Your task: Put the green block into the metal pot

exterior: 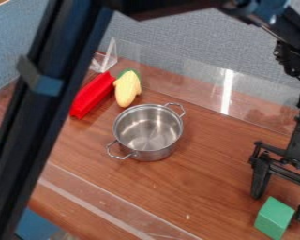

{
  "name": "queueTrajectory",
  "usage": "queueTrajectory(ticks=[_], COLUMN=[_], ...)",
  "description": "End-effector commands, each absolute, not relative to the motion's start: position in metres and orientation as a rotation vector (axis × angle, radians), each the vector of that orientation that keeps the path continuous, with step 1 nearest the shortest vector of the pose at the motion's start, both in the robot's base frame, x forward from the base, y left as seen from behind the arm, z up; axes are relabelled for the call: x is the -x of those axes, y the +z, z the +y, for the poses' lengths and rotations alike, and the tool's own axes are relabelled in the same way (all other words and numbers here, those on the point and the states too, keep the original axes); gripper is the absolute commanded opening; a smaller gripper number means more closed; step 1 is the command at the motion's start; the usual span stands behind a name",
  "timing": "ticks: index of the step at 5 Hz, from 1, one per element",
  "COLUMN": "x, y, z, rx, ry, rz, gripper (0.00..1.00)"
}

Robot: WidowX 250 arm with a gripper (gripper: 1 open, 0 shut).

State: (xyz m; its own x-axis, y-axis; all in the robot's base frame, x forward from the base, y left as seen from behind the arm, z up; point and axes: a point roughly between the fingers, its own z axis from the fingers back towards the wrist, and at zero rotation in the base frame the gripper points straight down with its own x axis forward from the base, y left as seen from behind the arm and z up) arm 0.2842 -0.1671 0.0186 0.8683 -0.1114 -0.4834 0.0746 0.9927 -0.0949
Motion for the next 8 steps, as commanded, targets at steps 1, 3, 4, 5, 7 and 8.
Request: queueTrajectory(ticks=[1, 3, 4, 5, 7, 8], x=[-0.2898, -0.2899, -0.2898, -0.2897, -0.2897, -0.2897], y=[0.032, 0.0322, 0.0323, 0.0326, 0.0316, 0.0315], z=[-0.1799, -0.1792, -0.1789, -0.1786, -0.1776, -0.1769], rx=[0.117, 0.119, 0.12, 0.121, 0.123, 0.123], ry=[-0.098, -0.083, -0.076, -0.069, -0.055, -0.048], rz=[0.483, 0.512, 0.526, 0.538, 0.562, 0.574], gripper=[1.0, 1.0, 1.0, 1.0, 1.0, 1.0])
